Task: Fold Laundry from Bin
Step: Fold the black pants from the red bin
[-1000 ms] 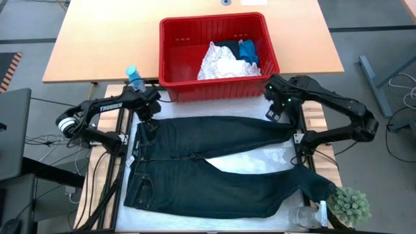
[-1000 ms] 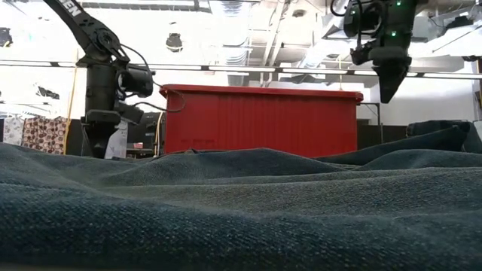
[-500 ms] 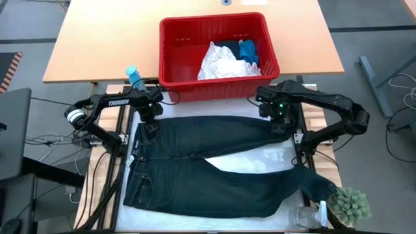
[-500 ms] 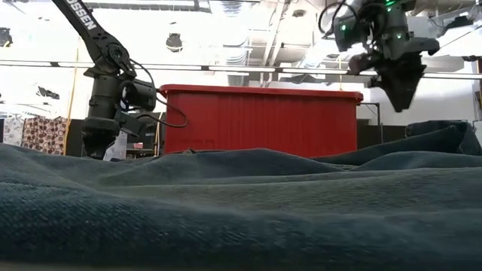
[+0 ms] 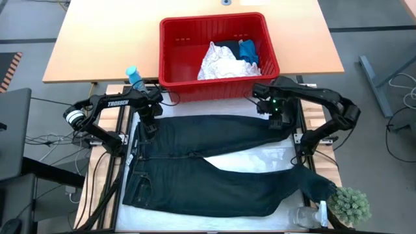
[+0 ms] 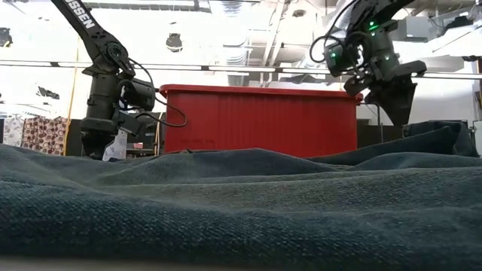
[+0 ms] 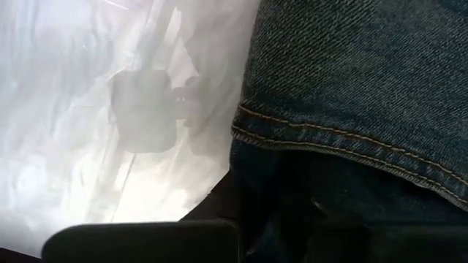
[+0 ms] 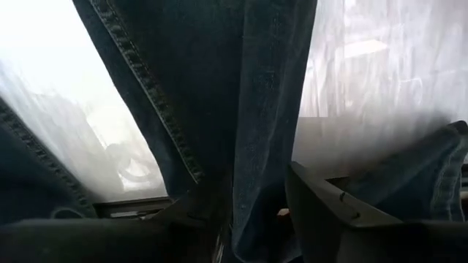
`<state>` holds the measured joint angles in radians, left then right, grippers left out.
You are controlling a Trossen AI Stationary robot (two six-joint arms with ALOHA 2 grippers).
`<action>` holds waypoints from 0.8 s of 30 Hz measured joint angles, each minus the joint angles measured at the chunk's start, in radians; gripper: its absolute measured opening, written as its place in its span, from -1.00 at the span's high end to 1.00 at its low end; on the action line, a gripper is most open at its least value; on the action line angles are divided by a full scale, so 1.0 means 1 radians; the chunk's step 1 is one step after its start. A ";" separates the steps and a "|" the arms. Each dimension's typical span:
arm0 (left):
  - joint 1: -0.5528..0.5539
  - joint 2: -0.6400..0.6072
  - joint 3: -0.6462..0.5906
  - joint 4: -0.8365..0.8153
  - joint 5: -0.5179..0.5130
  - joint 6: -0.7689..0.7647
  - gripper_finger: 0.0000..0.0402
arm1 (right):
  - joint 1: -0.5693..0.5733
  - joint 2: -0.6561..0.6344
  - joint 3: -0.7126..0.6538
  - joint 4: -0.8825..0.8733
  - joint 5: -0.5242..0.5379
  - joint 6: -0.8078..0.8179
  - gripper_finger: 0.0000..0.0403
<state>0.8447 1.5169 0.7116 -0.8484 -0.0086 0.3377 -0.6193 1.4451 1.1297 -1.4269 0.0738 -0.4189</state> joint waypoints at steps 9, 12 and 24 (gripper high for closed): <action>0.000 0.000 0.000 -0.005 -0.015 0.002 0.87 | -0.001 0.008 -0.059 0.057 -0.004 -0.033 0.23; 0.000 0.000 0.000 -0.006 -0.017 0.002 0.87 | 0.004 0.007 -0.119 0.101 0.016 -0.042 0.23; -0.003 -0.003 0.009 -0.015 -0.059 -0.011 0.95 | -0.006 0.007 -0.212 0.175 0.053 -0.002 0.88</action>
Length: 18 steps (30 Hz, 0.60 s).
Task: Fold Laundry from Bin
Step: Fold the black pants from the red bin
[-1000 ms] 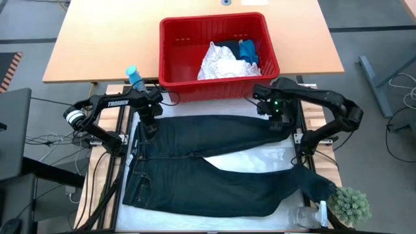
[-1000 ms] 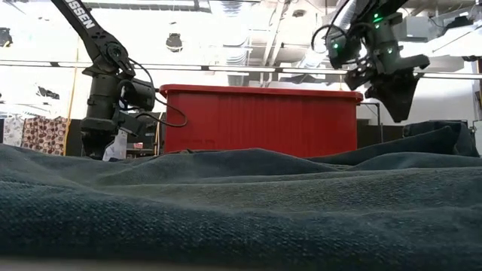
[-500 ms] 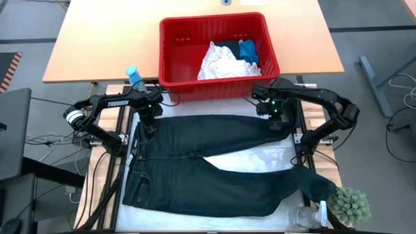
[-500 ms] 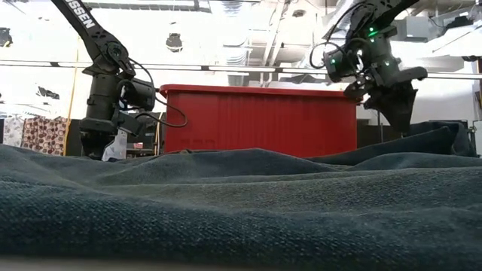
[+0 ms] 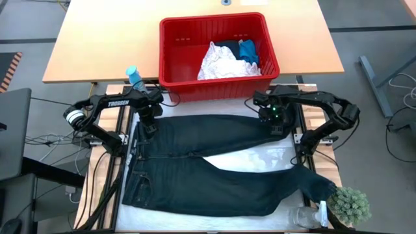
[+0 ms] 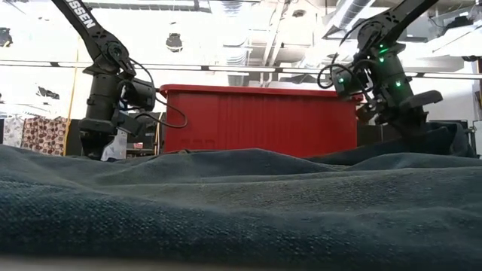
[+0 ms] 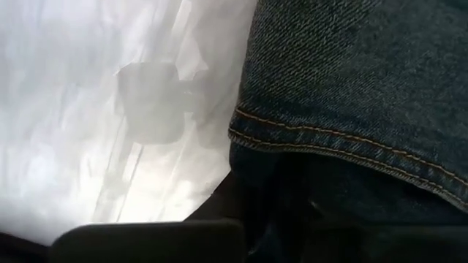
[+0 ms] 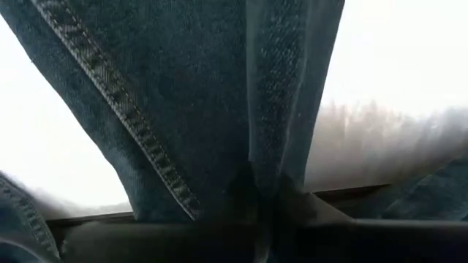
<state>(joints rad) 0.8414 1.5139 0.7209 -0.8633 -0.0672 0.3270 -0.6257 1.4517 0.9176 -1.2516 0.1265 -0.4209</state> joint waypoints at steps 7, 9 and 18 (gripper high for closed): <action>-0.002 -0.063 0.040 -0.009 -0.089 -0.021 0.99 | 0.048 0.000 0.068 0.000 0.003 0.010 0.89; -0.003 -0.073 0.049 -0.024 -0.110 -0.021 1.00 | 0.058 0.000 0.103 -0.005 0.004 0.010 0.89; -0.003 -0.132 0.123 -0.114 -0.159 -0.077 1.00 | 0.052 -0.001 0.254 -0.026 0.062 0.050 0.89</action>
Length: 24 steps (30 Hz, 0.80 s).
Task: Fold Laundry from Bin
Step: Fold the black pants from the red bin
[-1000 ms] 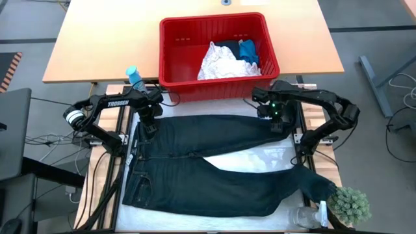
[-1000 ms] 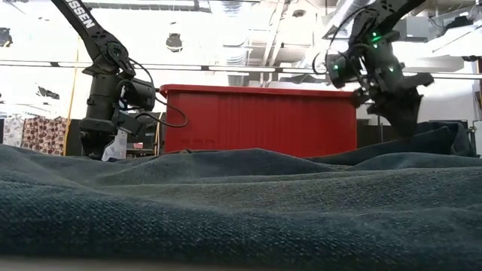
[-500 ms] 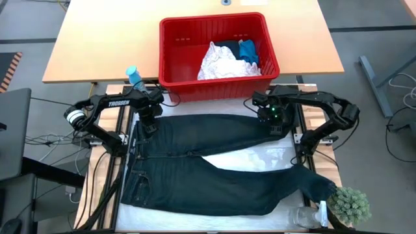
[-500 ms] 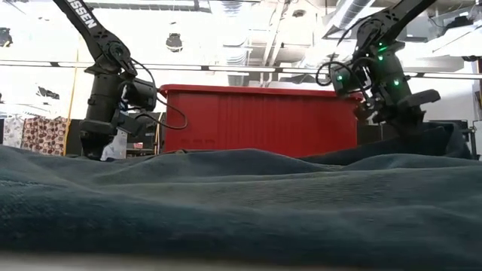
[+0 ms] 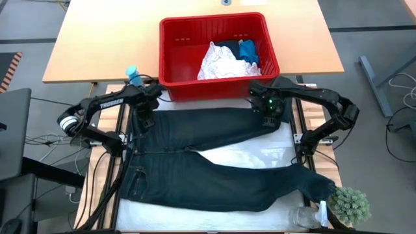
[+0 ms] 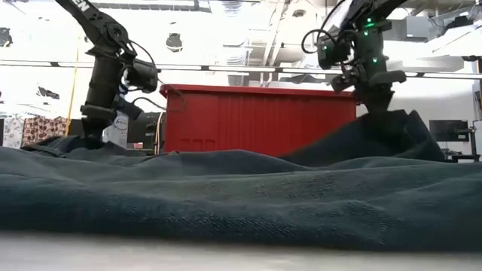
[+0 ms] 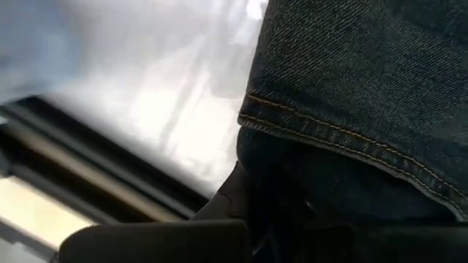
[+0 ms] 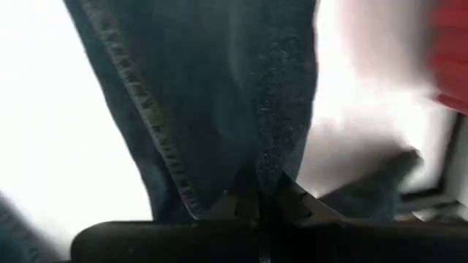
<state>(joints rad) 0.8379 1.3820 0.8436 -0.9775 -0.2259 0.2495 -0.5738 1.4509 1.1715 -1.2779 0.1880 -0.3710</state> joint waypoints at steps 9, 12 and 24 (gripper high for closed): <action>0.000 -0.091 0.114 -0.064 -0.037 -0.027 1.00 | 0.006 -0.064 0.081 -0.083 0.202 0.163 0.89; 0.000 -0.127 0.138 -0.082 -0.035 -0.033 1.00 | 0.033 -0.123 0.135 -0.123 0.202 0.219 0.89; -0.031 -0.249 0.265 -0.178 -0.035 -0.083 1.00 | 0.304 -0.329 0.251 -0.293 0.188 0.551 0.89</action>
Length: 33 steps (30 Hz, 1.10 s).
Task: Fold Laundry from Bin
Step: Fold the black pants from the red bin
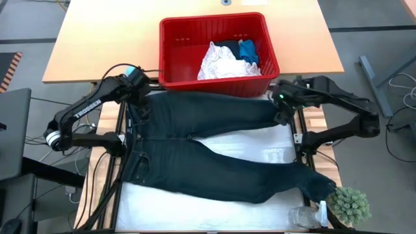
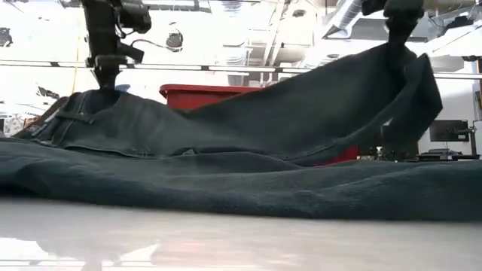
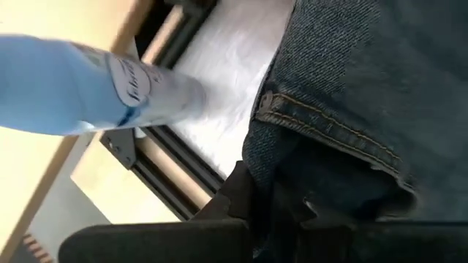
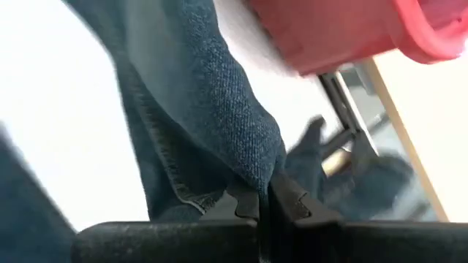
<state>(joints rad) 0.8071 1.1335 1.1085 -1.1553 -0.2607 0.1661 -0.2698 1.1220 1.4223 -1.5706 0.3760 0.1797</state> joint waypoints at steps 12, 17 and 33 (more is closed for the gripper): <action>-0.172 -0.105 0.014 -0.087 0.044 -0.172 1.00 | 0.435 -0.029 0.000 0.000 -0.061 0.331 0.89; -0.261 -0.125 0.014 -0.154 0.008 -0.235 1.00 | 0.618 -0.020 -0.006 0.000 -0.068 0.557 0.89; -0.579 -0.201 0.014 -0.288 -0.139 -0.501 1.00 | 1.082 0.144 -0.188 0.007 -0.140 1.176 0.89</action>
<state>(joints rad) 0.2284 0.9321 1.1225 -1.4430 -0.3992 -0.3349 0.8123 1.2659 1.2339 -1.5641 0.2359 1.3559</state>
